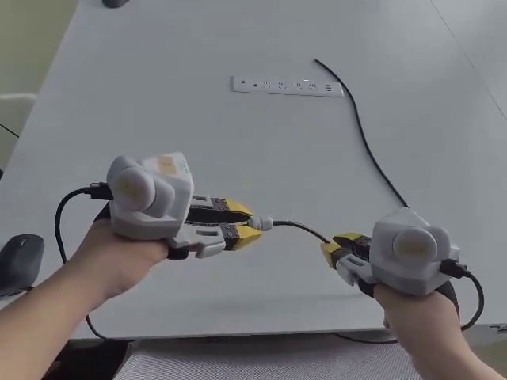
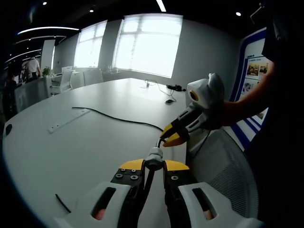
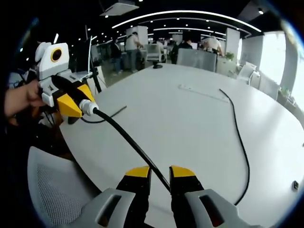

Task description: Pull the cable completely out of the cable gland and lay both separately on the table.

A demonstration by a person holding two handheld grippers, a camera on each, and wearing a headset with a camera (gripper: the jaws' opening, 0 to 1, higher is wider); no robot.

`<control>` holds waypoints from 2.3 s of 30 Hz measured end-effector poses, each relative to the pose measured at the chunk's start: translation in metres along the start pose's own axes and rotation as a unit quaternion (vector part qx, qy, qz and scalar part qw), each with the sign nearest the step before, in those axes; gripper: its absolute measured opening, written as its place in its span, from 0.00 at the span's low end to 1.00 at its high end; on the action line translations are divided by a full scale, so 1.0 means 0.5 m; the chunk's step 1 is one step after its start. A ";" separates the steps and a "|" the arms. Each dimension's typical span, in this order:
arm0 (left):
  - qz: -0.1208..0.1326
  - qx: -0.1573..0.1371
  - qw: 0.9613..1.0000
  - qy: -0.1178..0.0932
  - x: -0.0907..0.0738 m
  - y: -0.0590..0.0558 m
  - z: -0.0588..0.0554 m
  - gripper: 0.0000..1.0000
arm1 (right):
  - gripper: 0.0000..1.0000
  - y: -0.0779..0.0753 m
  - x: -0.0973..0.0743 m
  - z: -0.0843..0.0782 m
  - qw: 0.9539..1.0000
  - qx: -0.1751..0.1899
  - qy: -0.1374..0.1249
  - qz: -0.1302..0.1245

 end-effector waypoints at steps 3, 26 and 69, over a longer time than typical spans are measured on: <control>-0.002 0.003 1.000 0.002 0.001 -0.004 -0.002 0.15 | 0.14 0.018 -0.010 0.020 0.999 -0.043 -0.010 0.014; -0.010 -0.001 1.000 0.008 -0.001 -0.007 -0.008 0.15 | 0.11 0.165 -0.019 0.130 0.939 -0.332 -0.048 0.075; -0.001 0.002 1.000 0.003 -0.008 -0.001 -0.005 0.15 | 0.01 0.079 0.003 0.081 0.985 -0.164 -0.029 0.038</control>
Point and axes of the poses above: the centre of the closed fingertips' face, and the gripper's own axes: x roughly forward along the fingers, y roughly to its left, z roughly out of its top, the point moved 4 cm from there along -x, roughly backward along the fingers, and after that the axes turned 7 degrees about -z, right-handed, at the moved point
